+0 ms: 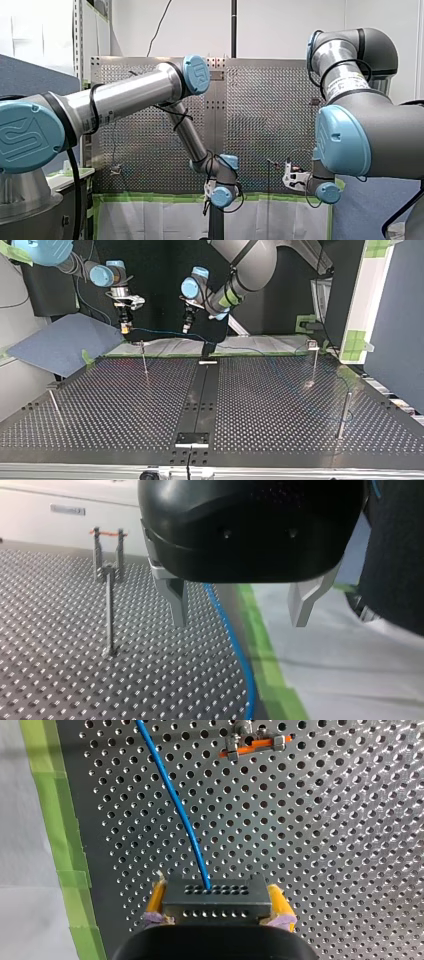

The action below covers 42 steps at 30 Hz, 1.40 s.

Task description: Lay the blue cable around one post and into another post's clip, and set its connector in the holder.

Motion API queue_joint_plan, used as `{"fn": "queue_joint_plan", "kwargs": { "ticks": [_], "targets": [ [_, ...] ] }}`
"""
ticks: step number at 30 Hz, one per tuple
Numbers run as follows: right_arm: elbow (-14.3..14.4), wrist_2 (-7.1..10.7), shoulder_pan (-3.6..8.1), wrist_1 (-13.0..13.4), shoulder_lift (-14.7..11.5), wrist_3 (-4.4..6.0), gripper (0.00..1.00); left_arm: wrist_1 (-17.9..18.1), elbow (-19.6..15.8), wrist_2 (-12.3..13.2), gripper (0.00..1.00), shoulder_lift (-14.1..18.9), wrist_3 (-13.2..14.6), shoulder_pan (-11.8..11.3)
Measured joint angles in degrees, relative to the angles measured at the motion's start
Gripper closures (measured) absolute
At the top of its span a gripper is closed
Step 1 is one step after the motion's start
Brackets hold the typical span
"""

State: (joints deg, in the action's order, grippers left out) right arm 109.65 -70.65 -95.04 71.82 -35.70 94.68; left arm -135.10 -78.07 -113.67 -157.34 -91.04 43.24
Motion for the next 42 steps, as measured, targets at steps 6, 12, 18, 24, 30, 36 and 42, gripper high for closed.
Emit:
{"fn": "queue_joint_plan", "kwargs": {
  "ticks": [6, 12, 18, 24, 30, 36, 42],
  "targets": [
    [0.00, -0.02, -0.04, -0.16, 0.02, -0.08, 1.00, -0.89, 1.65, -1.81, 0.00, -0.02, -0.08, -0.28],
    [0.01, -0.02, -0.03, -0.18, 0.02, -0.09, 1.00, -1.12, 1.94, -2.31, 0.00, -0.08, -0.05, -0.62],
    [0.00, -0.02, -0.08, -0.23, 0.01, -0.22, 1.00, -1.06, 1.96, -2.64, 0.00, -0.08, 0.23, -1.05],
    [0.00, -0.03, -0.09, -0.42, 0.01, -0.46, 1.00, -1.02, 1.97, -3.27, 0.00, -0.09, 0.65, -1.63],
    [0.00, -0.03, -0.08, -0.44, 0.02, -0.53, 1.00, -1.04, 1.97, -2.96, 0.00, -0.09, 0.09, -2.28],
    [0.00, 0.04, -0.08, -0.44, 0.02, -0.53, 1.00, -0.74, 1.99, -0.92, 0.00, -0.08, -2.02, -2.75],
    [0.00, 0.06, -0.09, -0.37, 0.03, -0.53, 1.00, -0.55, 1.98, 1.54, 0.00, -0.04, -4.73, -3.10]
  ]
}}
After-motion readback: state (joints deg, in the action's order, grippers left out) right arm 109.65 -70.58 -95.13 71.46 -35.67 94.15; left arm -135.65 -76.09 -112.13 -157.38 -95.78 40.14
